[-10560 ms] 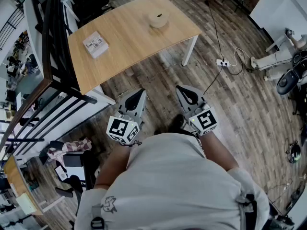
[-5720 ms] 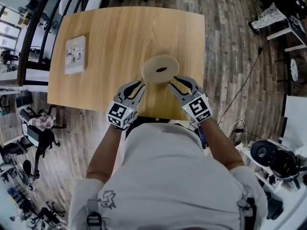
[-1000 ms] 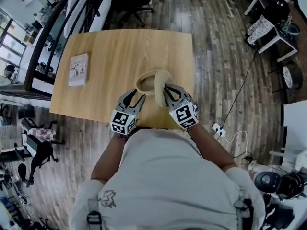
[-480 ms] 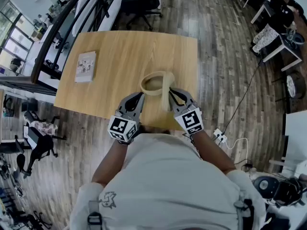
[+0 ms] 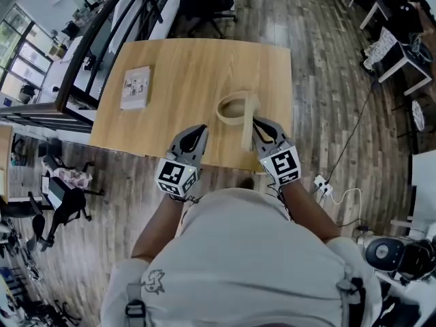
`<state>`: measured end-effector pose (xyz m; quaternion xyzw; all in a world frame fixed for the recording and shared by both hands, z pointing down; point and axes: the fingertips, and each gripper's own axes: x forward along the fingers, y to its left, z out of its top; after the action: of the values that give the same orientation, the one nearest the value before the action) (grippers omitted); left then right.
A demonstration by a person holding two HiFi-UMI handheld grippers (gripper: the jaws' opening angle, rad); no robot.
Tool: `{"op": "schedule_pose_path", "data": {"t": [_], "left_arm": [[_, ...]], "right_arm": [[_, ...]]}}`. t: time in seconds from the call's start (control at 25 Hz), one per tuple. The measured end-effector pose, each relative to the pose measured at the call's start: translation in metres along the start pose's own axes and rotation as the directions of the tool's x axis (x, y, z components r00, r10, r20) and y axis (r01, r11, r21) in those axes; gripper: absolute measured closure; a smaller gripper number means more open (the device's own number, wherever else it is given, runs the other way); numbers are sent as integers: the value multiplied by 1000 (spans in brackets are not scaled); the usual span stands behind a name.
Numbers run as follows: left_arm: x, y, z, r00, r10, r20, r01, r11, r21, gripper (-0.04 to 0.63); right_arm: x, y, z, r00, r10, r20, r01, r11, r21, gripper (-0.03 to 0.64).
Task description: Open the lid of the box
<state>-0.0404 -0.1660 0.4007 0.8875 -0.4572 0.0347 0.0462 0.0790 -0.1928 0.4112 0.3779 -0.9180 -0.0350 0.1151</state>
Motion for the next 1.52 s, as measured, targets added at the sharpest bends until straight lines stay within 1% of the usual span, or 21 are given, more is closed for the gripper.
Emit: {"op": "schedule_pose_path", "data": {"t": [0.2, 0.44, 0.6, 0.72, 0.84, 0.96, 1.04, 1.2, 1.4, 1.52], "left_arm": [[-53, -2, 3, 1000, 1, 25, -1, 1000, 12, 589], [-113, -7, -8, 999, -29, 20, 29, 1000, 1, 589], [-137, -20, -18, 998, -62, 12, 62, 998, -12, 589], [-146, -29, -22, 998, -66, 12, 66, 997, -29, 589], [-157, -44, -17, 996, -79, 45, 81, 996, -28, 589], [-165, -62, -7, 993, -86, 80, 87, 996, -9, 589], [-165, -75, -5, 994, -77, 82, 77, 997, 4, 589], [-164, -109, -7, 996, -51, 79, 51, 999, 0, 589], [-161, -154, -16, 997, -27, 65, 27, 1000, -4, 589], [-162, -182, -18, 998, -26, 63, 26, 1000, -5, 589]], "right_arm": [[-11, 37, 3, 999, -38, -12, 38, 999, 16, 592], [-30, 88, 5, 997, -73, -17, 74, 996, 43, 592], [-52, 117, 3, 996, -86, -18, 87, 994, 65, 591], [-68, 129, 4, 997, -79, -12, 80, 994, 78, 591], [-82, 137, 9, 998, -62, 2, 62, 996, 64, 591], [-95, 140, 11, 999, -37, 21, 36, 999, 27, 591], [-106, 139, 11, 999, -18, 33, 18, 1000, 12, 590], [-138, 135, 8, 999, 12, 50, -12, 1000, 6, 591], [-180, 134, -8, 998, 46, 35, -46, 999, 4, 591], [-205, 133, -16, 998, 62, 32, -62, 998, 2, 591]]}}
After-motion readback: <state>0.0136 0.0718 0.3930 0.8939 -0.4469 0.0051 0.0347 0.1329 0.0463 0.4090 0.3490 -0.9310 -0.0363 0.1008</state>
